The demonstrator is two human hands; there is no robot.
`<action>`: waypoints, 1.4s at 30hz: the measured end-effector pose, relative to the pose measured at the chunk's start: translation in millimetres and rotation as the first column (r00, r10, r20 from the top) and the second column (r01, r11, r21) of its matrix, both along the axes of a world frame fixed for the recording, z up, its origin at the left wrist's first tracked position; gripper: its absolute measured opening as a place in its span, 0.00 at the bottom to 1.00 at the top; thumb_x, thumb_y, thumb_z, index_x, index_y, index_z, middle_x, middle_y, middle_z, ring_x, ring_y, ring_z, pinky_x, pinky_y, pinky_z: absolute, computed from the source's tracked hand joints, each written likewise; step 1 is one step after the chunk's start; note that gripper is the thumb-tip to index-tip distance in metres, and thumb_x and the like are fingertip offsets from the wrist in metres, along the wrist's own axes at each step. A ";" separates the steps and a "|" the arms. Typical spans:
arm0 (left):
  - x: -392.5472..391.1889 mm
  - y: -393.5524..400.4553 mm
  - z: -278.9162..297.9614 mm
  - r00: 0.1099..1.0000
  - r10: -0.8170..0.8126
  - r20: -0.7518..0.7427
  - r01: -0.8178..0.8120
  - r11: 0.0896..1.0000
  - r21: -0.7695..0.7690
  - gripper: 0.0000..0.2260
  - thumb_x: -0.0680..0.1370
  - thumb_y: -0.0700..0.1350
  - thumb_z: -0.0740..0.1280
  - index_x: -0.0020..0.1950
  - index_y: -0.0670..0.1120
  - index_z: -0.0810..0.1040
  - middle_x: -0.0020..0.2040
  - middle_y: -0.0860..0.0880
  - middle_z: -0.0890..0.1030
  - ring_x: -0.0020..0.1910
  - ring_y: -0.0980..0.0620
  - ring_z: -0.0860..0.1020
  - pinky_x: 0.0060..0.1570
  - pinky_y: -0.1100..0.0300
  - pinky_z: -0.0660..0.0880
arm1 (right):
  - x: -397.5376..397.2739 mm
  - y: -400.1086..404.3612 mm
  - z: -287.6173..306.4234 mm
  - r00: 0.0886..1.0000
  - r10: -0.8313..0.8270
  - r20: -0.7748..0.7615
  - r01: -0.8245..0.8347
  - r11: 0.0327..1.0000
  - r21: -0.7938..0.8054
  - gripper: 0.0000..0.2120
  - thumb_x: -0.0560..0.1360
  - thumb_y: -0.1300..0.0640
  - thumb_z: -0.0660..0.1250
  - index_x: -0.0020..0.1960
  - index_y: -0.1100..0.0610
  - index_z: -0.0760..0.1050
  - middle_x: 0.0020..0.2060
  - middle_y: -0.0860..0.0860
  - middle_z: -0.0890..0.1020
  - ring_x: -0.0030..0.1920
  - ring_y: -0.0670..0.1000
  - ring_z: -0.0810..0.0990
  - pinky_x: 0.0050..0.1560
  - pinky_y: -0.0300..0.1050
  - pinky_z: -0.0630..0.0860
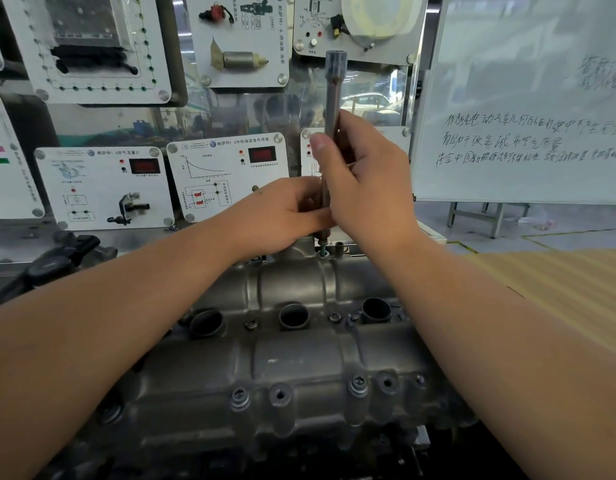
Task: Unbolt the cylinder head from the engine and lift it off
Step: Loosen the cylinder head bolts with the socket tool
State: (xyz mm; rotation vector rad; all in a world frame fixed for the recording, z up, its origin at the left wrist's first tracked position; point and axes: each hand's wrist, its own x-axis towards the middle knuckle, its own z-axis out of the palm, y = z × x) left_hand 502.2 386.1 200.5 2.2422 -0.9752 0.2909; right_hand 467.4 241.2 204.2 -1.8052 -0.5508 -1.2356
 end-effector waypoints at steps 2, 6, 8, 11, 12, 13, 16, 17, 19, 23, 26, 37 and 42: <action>-0.9 0.8 -0.4 0.999 -0.014 -0.034 0.013 1.000 -0.020 0.09 0.82 0.52 0.66 0.59 0.50 0.80 0.46 0.54 0.86 0.43 0.52 0.83 0.47 0.41 0.79 | -0.5 -0.4 1.2 0.999 0.006 -0.033 -0.006 1.000 -0.008 0.09 0.83 0.56 0.61 0.56 0.58 0.78 0.39 0.46 0.83 0.40 0.44 0.81 0.44 0.43 0.77; -3.3 0.5 1.7 0.999 -0.010 -0.032 0.010 1.000 0.008 0.09 0.83 0.50 0.66 0.59 0.48 0.80 0.46 0.55 0.86 0.43 0.46 0.83 0.50 0.39 0.78 | -1.4 1.3 1.6 0.994 0.046 -0.096 -0.043 0.999 0.029 0.21 0.84 0.54 0.59 0.77 0.54 0.65 0.43 0.43 0.84 0.41 0.42 0.82 0.47 0.40 0.79; -2.7 -0.3 2.7 1.000 0.008 0.011 -0.008 0.999 0.039 0.10 0.82 0.51 0.67 0.57 0.47 0.80 0.43 0.57 0.85 0.41 0.54 0.82 0.46 0.45 0.78 | -1.6 1.4 0.7 0.994 0.058 -0.094 -0.055 0.998 0.029 0.23 0.83 0.52 0.61 0.77 0.54 0.65 0.41 0.46 0.84 0.41 0.44 0.82 0.46 0.42 0.79; -1.0 -1.4 2.7 0.999 0.017 0.042 -0.020 0.998 0.059 0.12 0.81 0.53 0.67 0.59 0.46 0.79 0.46 0.53 0.85 0.45 0.52 0.83 0.48 0.50 0.78 | -0.8 1.3 -0.1 0.998 0.039 -0.058 -0.037 0.999 0.034 0.20 0.82 0.51 0.66 0.72 0.55 0.72 0.41 0.45 0.83 0.42 0.42 0.81 0.45 0.35 0.77; 0.1 -1.0 1.9 0.999 0.008 0.042 -0.010 0.998 0.055 0.12 0.82 0.53 0.67 0.59 0.47 0.79 0.46 0.54 0.85 0.43 0.55 0.83 0.45 0.55 0.78 | -0.3 1.1 0.1 0.998 0.030 -0.051 -0.028 0.999 0.035 0.17 0.82 0.52 0.66 0.69 0.56 0.75 0.41 0.44 0.83 0.42 0.41 0.81 0.45 0.35 0.77; 0.6 -0.9 0.8 0.999 -0.004 0.032 0.003 0.999 0.040 0.10 0.82 0.52 0.67 0.59 0.48 0.79 0.43 0.56 0.85 0.39 0.60 0.82 0.40 0.62 0.76 | -0.1 0.5 0.1 0.998 0.025 -0.055 -0.024 0.999 0.034 0.15 0.82 0.53 0.64 0.66 0.57 0.77 0.42 0.45 0.84 0.42 0.42 0.81 0.46 0.38 0.78; 1.0 -0.2 -0.6 0.999 -0.023 -0.030 0.023 1.000 -0.017 0.09 0.84 0.49 0.64 0.60 0.47 0.79 0.38 0.60 0.84 0.29 0.64 0.77 0.30 0.71 0.70 | -0.5 -1.8 0.8 0.996 0.027 -0.087 -0.024 0.999 0.032 0.12 0.83 0.55 0.59 0.61 0.59 0.76 0.43 0.49 0.85 0.42 0.48 0.82 0.48 0.51 0.79; 1.3 0.1 -0.7 0.999 -0.021 -0.031 0.021 1.000 -0.017 0.09 0.84 0.49 0.64 0.60 0.46 0.79 0.37 0.61 0.84 0.28 0.64 0.76 0.29 0.70 0.70 | -0.7 -1.7 0.9 0.994 0.036 -0.099 -0.032 0.999 0.040 0.14 0.84 0.55 0.59 0.66 0.58 0.75 0.43 0.46 0.85 0.42 0.46 0.82 0.49 0.48 0.80; -0.3 0.1 0.2 1.000 -0.011 -0.009 0.011 1.000 0.002 0.10 0.84 0.49 0.65 0.58 0.45 0.79 0.35 0.63 0.83 0.27 0.64 0.75 0.28 0.70 0.70 | -0.8 -1.1 0.4 0.992 0.063 -0.113 -0.058 0.997 0.051 0.21 0.84 0.54 0.60 0.76 0.55 0.67 0.44 0.41 0.84 0.40 0.42 0.82 0.47 0.39 0.79; -2.3 -0.9 1.9 1.000 0.019 0.024 -0.020 0.999 0.036 0.09 0.81 0.53 0.67 0.57 0.49 0.79 0.43 0.54 0.85 0.41 0.54 0.83 0.43 0.57 0.80 | -0.7 0.8 -0.1 0.996 0.043 -0.076 -0.041 0.999 0.023 0.20 0.81 0.51 0.67 0.71 0.55 0.72 0.42 0.42 0.83 0.43 0.41 0.81 0.45 0.33 0.76; -1.9 -0.1 1.1 1.000 0.012 -0.019 -0.012 1.000 0.008 0.12 0.81 0.53 0.68 0.60 0.46 0.79 0.46 0.51 0.86 0.42 0.51 0.83 0.47 0.46 0.80 | -0.7 0.2 1.5 0.999 0.006 -0.042 -0.005 1.000 0.019 0.10 0.82 0.54 0.65 0.56 0.59 0.79 0.38 0.47 0.82 0.41 0.46 0.80 0.44 0.43 0.77; -1.8 0.4 0.6 1.000 -0.019 -0.024 0.018 1.000 -0.025 0.10 0.81 0.51 0.70 0.58 0.48 0.80 0.44 0.52 0.85 0.37 0.49 0.81 0.41 0.52 0.78 | 0.9 -0.4 -0.1 0.999 0.027 -0.026 -0.026 0.999 0.040 0.15 0.81 0.53 0.66 0.66 0.56 0.75 0.36 0.41 0.81 0.38 0.39 0.79 0.40 0.33 0.75; -2.2 1.0 0.5 0.997 -0.034 -0.066 0.032 0.999 -0.032 0.12 0.83 0.51 0.65 0.63 0.47 0.78 0.52 0.49 0.86 0.53 0.31 0.81 0.54 0.32 0.77 | 2.0 0.4 0.3 0.998 0.022 -0.064 -0.018 0.998 0.057 0.18 0.83 0.55 0.60 0.71 0.57 0.71 0.44 0.45 0.85 0.45 0.43 0.84 0.48 0.43 0.81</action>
